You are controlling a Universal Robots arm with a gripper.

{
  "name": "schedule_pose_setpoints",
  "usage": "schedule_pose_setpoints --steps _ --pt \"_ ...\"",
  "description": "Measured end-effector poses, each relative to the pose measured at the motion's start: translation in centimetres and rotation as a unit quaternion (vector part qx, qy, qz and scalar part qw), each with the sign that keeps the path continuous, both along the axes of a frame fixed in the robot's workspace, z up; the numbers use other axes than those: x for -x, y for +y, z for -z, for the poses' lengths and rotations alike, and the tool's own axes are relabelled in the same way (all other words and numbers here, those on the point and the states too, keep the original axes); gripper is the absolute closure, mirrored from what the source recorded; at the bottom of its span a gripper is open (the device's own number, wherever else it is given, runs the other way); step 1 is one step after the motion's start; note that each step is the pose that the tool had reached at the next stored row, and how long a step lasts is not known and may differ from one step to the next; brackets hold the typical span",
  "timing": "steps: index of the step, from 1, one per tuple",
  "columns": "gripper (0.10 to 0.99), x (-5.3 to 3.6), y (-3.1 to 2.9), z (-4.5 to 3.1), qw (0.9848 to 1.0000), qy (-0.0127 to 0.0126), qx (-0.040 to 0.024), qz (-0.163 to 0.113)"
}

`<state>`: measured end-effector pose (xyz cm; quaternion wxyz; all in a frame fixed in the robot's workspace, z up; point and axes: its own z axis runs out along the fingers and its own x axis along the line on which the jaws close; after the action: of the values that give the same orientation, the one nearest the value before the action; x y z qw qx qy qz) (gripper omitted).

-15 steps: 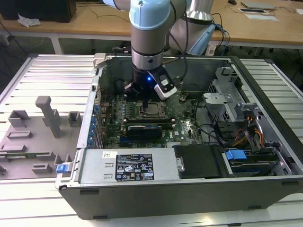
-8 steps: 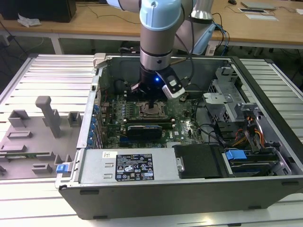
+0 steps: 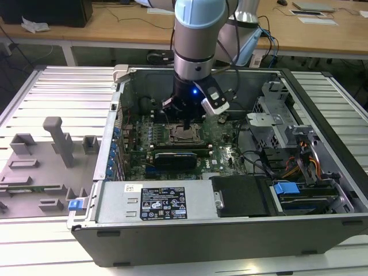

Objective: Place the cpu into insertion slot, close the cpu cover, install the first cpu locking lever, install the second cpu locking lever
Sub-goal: 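Close the cpu cover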

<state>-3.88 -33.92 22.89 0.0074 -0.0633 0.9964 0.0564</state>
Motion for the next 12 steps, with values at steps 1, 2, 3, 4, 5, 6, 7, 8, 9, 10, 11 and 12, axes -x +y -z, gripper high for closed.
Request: schedule_pose_setpoints --steps 1,2,3,4,5,6,7,8,9,10,11,12 --pt "0.98 0.0 0.0 -0.25 1.0 0.0 0.0034 0.0" --pt "0.98 0.0 0.0 -0.53 1.0 0.0 0.008 0.0" --pt "0.98 0.0 0.0 -0.82 0.9999 0.0 0.0132 0.0" --pt "0.98 0.0 0.0 -1.05 0.9999 0.0 0.0164 0.0" --pt "0.98 0.0 0.0 -1.47 0.9998 0.0 0.021 0.0" --pt "0.98 0.0 0.0 -1.66 0.9997 0.0 0.0229 0.0" --pt "0.98 -0.01 0.0 -1.8 0.9997 0.0 0.0244 0.0" --pt "0.98 -0.01 0.01 -1.83 0.9997 0.0 0.025 0.0" --pt "0.98 0.0 0.01 -1.83 0.9997 -0.0001 0.0252 0.0" --pt "0.98 0.0 0.01 -1.83 0.9997 0.0 0.0253 0.0" --pt "0.98 0.0 0.01 -1.84 0.9997 0.0 0.0254 0.0" --pt "0.98 0.0 0.01 -1.84 0.9997 0.0 0.0255 0.0"
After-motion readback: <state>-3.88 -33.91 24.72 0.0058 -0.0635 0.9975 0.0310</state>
